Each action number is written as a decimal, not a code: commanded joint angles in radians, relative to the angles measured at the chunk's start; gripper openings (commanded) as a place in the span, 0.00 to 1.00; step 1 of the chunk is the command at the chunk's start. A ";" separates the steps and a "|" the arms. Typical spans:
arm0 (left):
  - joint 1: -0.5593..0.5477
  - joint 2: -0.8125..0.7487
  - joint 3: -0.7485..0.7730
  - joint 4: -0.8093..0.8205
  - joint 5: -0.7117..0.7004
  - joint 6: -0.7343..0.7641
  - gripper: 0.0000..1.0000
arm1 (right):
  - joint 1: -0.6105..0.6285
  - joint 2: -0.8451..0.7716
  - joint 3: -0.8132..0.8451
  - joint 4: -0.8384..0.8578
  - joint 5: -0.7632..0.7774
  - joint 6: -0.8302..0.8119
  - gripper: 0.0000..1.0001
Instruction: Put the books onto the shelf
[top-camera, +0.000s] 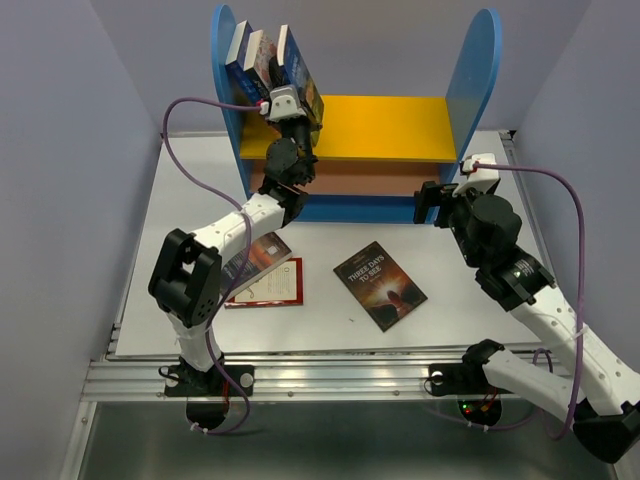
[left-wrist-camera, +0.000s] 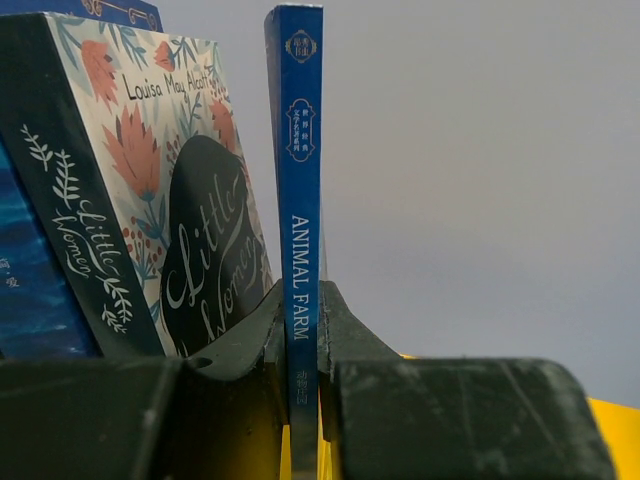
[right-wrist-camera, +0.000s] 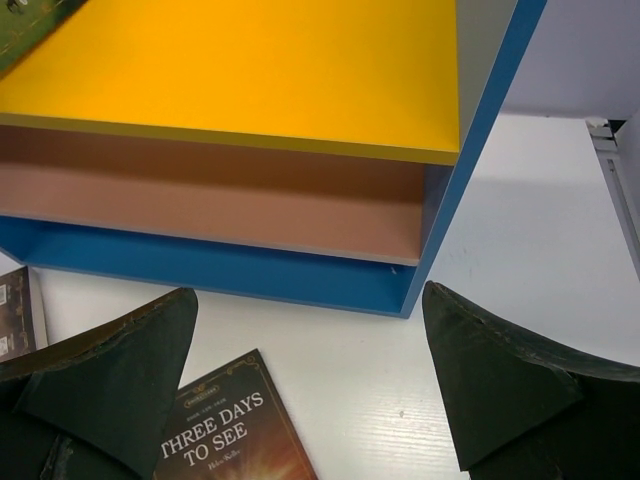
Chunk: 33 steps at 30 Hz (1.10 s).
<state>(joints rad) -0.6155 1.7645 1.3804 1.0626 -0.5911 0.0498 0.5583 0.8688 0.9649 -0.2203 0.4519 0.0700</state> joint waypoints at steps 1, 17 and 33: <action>0.000 -0.019 0.002 0.157 -0.045 0.051 0.00 | 0.006 -0.028 -0.012 0.070 -0.007 -0.026 1.00; 0.040 0.029 -0.021 0.292 -0.107 0.127 0.00 | 0.006 -0.036 -0.032 0.088 -0.047 -0.058 1.00; 0.048 0.029 -0.033 0.287 -0.128 0.130 0.45 | 0.006 -0.047 -0.038 0.091 -0.067 -0.088 1.00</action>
<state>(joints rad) -0.5838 1.8187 1.3533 1.2694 -0.6643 0.1532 0.5583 0.8417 0.9321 -0.1917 0.3981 0.0059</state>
